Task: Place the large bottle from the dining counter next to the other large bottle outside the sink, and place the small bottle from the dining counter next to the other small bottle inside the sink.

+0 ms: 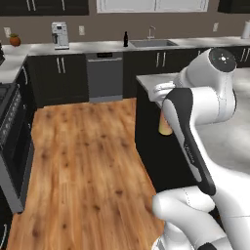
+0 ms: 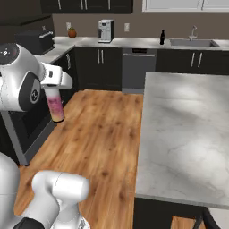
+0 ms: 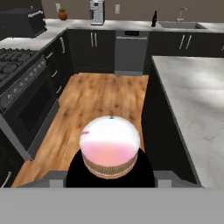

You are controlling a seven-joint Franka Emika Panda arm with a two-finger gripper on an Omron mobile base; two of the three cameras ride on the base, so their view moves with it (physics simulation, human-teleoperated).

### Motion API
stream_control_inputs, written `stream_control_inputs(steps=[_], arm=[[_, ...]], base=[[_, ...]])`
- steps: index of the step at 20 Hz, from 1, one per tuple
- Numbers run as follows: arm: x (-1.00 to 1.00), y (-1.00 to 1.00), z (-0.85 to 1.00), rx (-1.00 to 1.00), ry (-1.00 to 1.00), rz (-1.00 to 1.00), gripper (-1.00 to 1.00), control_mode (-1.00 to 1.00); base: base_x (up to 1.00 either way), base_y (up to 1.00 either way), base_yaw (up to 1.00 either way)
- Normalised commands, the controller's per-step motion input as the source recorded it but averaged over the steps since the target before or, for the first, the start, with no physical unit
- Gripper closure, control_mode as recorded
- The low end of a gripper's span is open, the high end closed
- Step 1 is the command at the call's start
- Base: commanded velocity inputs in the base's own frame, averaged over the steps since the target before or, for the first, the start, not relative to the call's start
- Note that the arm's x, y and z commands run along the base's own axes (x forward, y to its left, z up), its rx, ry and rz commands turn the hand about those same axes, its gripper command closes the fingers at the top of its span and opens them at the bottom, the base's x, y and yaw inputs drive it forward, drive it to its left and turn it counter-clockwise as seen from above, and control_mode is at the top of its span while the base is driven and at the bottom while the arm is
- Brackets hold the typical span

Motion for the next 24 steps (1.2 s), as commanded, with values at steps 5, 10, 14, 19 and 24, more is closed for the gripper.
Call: stream_control_inputs(steps=[5,10,14,19,24], arm=[[0.0,0.0,0.0,0.0,0.0,0.0,1.0,1.0],[0.0,0.0,0.0,0.0,0.0,0.0,1.0,1.0],[0.0,0.0,0.0,0.0,0.0,0.0,1.0,1.0],[0.0,0.0,0.0,0.0,0.0,0.0,1.0,1.0],[0.0,0.0,0.0,0.0,0.0,0.0,1.0,1.0]], base=[[0.76,0.98,-0.01],[0.96,0.78,-0.02],[1.0,0.48,-0.04],[1.0,0.17,0.0],[1.0,-0.16,-0.01]])
